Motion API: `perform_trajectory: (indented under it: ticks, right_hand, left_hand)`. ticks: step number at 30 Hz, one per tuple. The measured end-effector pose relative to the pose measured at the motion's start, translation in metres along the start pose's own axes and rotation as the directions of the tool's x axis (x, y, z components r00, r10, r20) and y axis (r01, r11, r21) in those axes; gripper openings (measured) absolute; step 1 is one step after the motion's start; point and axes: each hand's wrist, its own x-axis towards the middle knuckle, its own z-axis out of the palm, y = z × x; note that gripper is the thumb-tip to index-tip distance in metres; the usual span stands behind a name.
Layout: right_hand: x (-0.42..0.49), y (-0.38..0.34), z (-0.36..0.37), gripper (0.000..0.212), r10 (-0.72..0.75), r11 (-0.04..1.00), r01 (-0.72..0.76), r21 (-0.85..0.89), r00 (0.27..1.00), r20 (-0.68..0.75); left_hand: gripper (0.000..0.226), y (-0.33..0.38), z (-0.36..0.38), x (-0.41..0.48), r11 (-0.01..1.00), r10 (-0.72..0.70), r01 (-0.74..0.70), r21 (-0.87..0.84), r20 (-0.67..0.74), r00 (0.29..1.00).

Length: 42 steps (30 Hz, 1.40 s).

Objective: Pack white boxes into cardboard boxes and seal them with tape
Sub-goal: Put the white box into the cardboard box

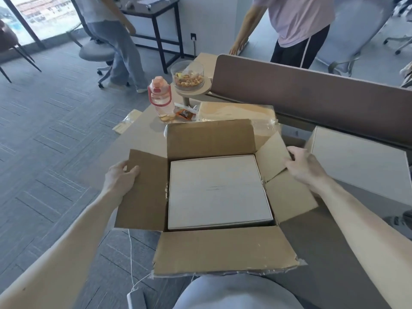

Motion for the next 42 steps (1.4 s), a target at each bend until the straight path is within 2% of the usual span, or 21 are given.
perform_trajectory:
  ticks: [2, 5, 7, 9, 11, 13, 16, 19, 22, 25, 28, 30, 33, 36, 39, 42]
  right_hand:
    - [-0.005, -0.013, 0.006, 0.028, -0.055, 0.998, 0.056, -0.013, 0.997, 0.050]
    - [-0.014, -0.031, 0.022, 0.033, -0.123, 0.992, 0.123, 0.010, 0.986, 0.109]
    - [-0.022, -0.036, 0.036, 0.040, -0.159, 0.987, 0.155, 0.039, 0.976, 0.152]
    - [-0.029, -0.032, 0.049, 0.039, -0.172, 0.985, 0.165, 0.051, 0.959, 0.224]
    - [-0.036, -0.017, 0.059, 0.035, -0.173, 0.985, 0.172, 0.028, 0.943, 0.286]
    - [-0.045, 0.001, 0.062, 0.036, -0.183, 0.979, 0.202, -0.021, 0.921, 0.343]
    - [-0.053, 0.029, 0.058, 0.059, -0.201, 0.964, 0.253, -0.079, 0.893, 0.403]
    - [-0.063, 0.052, 0.051, 0.086, -0.166, 0.946, 0.285, -0.152, 0.832, 0.530]
    - [-0.073, 0.063, 0.045, 0.089, -0.162, 0.935, 0.320, -0.156, 0.774, 0.612]
    - [-0.072, 0.071, 0.045, 0.087, -0.194, 0.944, 0.313, -0.099, 0.774, 0.602]
    - [-0.067, 0.074, 0.043, 0.082, -0.200, 0.964, 0.265, -0.027, 0.787, 0.584]
    - [-0.065, 0.070, 0.043, 0.077, -0.180, 0.979, 0.206, 0.016, 0.814, 0.553]
    - [-0.060, 0.065, 0.053, 0.081, -0.139, 0.990, 0.116, 0.080, 0.898, 0.418]
    - [-0.052, 0.064, 0.068, 0.086, -0.086, 0.996, 0.074, 0.050, 0.946, 0.313]
    - [-0.044, 0.061, 0.080, 0.090, -0.040, 0.995, 0.012, 0.100, 0.960, 0.276]
    - [-0.037, 0.057, 0.087, 0.088, -0.002, 0.993, -0.028, 0.112, 0.966, 0.257]
  left_hand:
    - [0.063, 0.008, 0.006, -0.008, 0.999, 0.047, -0.047, -0.005, 0.049, 0.998]
    - [0.028, 0.025, 0.024, -0.026, 0.992, 0.106, -0.096, -0.076, 0.136, 0.985]
    - [0.031, 0.034, 0.038, -0.037, 0.983, 0.101, -0.054, -0.173, 0.274, 0.957]
    - [0.031, 0.032, 0.051, -0.042, 0.986, 0.147, -0.113, -0.120, 0.336, 0.930]
    - [0.019, 0.021, 0.063, -0.043, 0.975, 0.191, -0.218, 0.042, 0.337, 0.922]
    - [0.022, 0.007, 0.070, -0.045, 0.949, 0.226, -0.286, 0.135, 0.344, 0.911]
    - [0.038, -0.006, 0.071, -0.045, 0.925, 0.280, -0.347, 0.158, 0.337, 0.899]
    - [0.047, -0.011, 0.073, -0.043, 0.901, 0.303, -0.388, 0.195, 0.357, 0.883]
    - [0.042, -0.009, 0.075, -0.037, 0.926, 0.297, -0.352, 0.138, 0.312, 0.902]
    - [0.026, 0.001, 0.072, -0.029, 0.975, 0.187, -0.212, 0.059, 0.289, 0.939]
    - [0.016, 0.007, 0.069, -0.011, 0.985, 0.163, -0.173, 0.016, 0.266, 0.950]
    - [0.018, 0.011, 0.068, 0.001, 0.986, 0.167, -0.161, -0.044, 0.181, 0.969]
    - [0.030, 0.018, 0.071, 0.013, 0.983, 0.109, -0.094, -0.157, 0.094, 0.990]
    - [0.045, 0.027, 0.077, 0.019, 0.972, 0.018, 0.025, -0.232, 0.184, 0.983]
    - [0.056, 0.031, 0.084, 0.023, 0.952, -0.034, 0.125, -0.280, 0.308, 0.951]
    - [0.056, 0.036, 0.089, 0.025, 0.914, -0.058, 0.183, -0.362, 0.329, 0.942]
